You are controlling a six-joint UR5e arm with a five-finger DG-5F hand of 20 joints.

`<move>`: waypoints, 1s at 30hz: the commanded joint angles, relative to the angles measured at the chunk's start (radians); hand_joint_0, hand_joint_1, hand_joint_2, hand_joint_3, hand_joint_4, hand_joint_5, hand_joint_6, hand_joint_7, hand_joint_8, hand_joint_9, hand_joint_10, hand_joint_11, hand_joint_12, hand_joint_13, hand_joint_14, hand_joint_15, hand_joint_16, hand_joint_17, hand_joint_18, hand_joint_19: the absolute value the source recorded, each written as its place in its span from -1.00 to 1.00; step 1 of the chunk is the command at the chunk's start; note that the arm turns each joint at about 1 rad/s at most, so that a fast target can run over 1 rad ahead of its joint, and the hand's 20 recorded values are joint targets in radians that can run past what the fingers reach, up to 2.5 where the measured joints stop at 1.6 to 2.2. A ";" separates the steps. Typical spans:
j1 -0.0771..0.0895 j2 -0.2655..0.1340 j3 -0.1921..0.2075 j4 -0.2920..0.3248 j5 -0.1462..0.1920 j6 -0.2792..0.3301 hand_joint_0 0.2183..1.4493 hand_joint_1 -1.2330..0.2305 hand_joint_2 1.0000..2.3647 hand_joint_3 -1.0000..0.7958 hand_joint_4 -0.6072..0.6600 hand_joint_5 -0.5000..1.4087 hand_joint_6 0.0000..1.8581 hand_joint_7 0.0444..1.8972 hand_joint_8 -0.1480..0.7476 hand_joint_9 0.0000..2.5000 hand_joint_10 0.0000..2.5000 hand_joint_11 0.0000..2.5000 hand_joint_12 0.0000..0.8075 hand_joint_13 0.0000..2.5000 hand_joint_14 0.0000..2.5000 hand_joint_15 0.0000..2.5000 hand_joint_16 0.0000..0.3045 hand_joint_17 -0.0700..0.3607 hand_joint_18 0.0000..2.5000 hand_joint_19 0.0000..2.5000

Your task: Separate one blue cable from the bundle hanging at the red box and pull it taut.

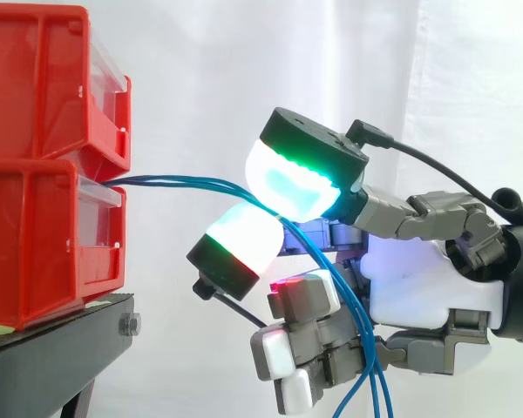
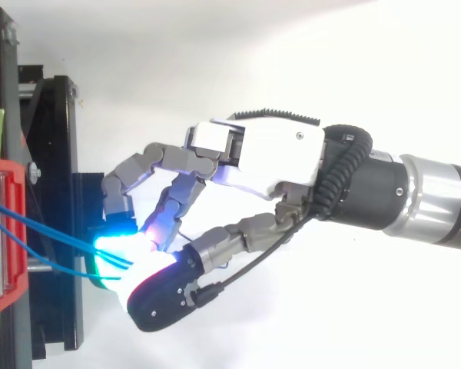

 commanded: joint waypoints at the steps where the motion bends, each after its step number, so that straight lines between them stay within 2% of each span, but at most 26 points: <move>1: 0.000 0.000 0.001 0.000 0.000 -0.004 -0.31 -0.65 -1.00 -0.44 -0.02 -0.62 -0.01 0.12 0.08 0.00 -0.98 -0.16 -0.18 -0.15 -0.98 -0.49 -0.74 -0.27 -0.30 -0.52; 7: 0.000 0.000 -0.001 0.003 0.000 -0.004 -0.40 -0.58 -1.00 -0.44 -0.03 -0.61 -0.03 0.11 0.08 0.03 -0.98 -0.17 -0.17 -0.14 -0.98 -0.49 -0.74 -0.27 -0.28 -0.50; 14: 0.000 0.000 -0.001 0.000 0.000 -0.004 -0.43 -0.64 -1.00 -0.44 0.01 -0.61 -0.05 0.13 0.09 0.03 -0.98 -0.17 -0.17 -0.14 -0.98 -0.49 -0.74 -0.26 -0.28 -0.50; 17: 0.000 0.000 -0.001 0.000 0.000 -0.006 -0.51 -0.49 -1.00 -0.44 0.04 -0.61 -0.06 0.09 0.10 0.04 -0.98 -0.20 -0.15 -0.13 -0.98 -0.49 -0.72 -0.23 -0.27 -0.51; 24: 0.000 0.000 -0.001 -0.003 0.002 -0.004 -0.46 -0.23 -1.00 -0.44 0.04 -0.61 -0.08 0.08 0.08 0.01 -0.98 -0.22 -0.14 -0.16 -0.98 -0.51 -0.73 -0.24 -0.28 -0.49; 30: 0.000 0.000 -0.001 -0.003 0.002 -0.004 -0.34 -0.16 -1.00 -0.44 -0.02 -0.62 -0.08 0.11 0.07 0.01 -0.98 -0.22 -0.15 -0.16 -0.98 -0.50 -0.74 -0.26 -0.29 -0.47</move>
